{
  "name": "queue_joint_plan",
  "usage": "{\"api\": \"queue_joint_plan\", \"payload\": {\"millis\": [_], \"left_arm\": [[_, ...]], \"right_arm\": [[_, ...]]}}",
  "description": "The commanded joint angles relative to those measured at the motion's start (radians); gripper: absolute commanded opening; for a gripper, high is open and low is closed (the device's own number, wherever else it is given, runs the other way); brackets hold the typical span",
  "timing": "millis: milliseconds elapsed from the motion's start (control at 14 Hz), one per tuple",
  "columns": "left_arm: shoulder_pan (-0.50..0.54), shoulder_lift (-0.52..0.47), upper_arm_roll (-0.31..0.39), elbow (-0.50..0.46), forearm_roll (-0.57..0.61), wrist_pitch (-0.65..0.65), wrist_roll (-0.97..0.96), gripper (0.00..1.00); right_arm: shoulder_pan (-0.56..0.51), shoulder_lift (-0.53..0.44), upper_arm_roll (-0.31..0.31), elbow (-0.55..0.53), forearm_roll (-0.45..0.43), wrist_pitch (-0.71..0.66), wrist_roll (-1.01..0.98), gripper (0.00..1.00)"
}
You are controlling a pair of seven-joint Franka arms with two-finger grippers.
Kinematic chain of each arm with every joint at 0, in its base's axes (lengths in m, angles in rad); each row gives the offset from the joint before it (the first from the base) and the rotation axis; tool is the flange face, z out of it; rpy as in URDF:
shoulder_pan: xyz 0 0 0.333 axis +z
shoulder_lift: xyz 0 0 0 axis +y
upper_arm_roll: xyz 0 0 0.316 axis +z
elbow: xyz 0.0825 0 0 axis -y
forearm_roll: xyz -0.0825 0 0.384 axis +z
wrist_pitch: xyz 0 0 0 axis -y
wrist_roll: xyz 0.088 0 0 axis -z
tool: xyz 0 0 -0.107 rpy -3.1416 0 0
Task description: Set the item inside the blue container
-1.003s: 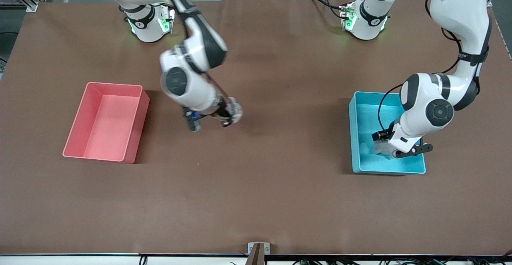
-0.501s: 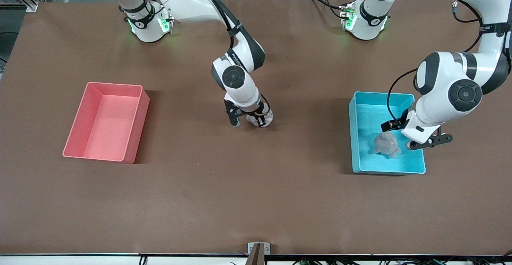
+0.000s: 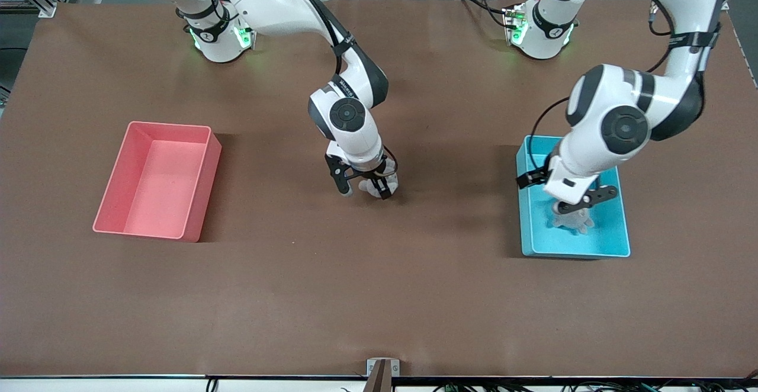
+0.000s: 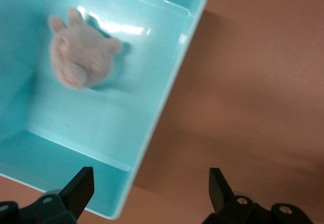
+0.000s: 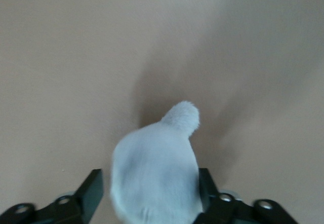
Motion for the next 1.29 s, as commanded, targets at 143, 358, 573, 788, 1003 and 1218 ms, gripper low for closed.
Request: {"api": "queue_joint_plan", "payload": {"millis": [143,358,573,788,1003,1218], "left_arm": [[-0.104,0.132,-0.026,0.147,-0.006,-0.001,-0.274,1.0],[-0.203,0.232,-0.026,0.233,-0.01,0.002,-0.488,1.0],[-0.262,0.318,-0.026,0.297,-0.021,0.115,-0.737,1.0],[-0.309,0.367,-0.028,0.316,-0.036,0.252,-0.747,1.0],[-0.365,0.398,-0.029,0.313,-0.059,0.384,-0.725,1.0],[-0.419,0.415,-0.028,0.305,-0.058,0.447,-0.725,1.0]], "right_arm": [[-0.186,-0.127,0.012,0.055,-0.02,-0.292,-0.428,1.0],[-0.343,-0.217,0.011,0.044,-0.021,-0.491,-0.8,1.0],[-0.487,-0.288,0.009,0.032,-0.053,-0.611,-1.109,1.0],[-0.62,-0.342,0.009,0.032,-0.158,-0.696,-1.413,1.0],[-0.781,-0.37,0.009,0.035,-0.159,-0.716,-1.732,1.0],[-0.874,-0.379,0.011,0.059,-0.194,-0.713,-1.846,1.0]]}}
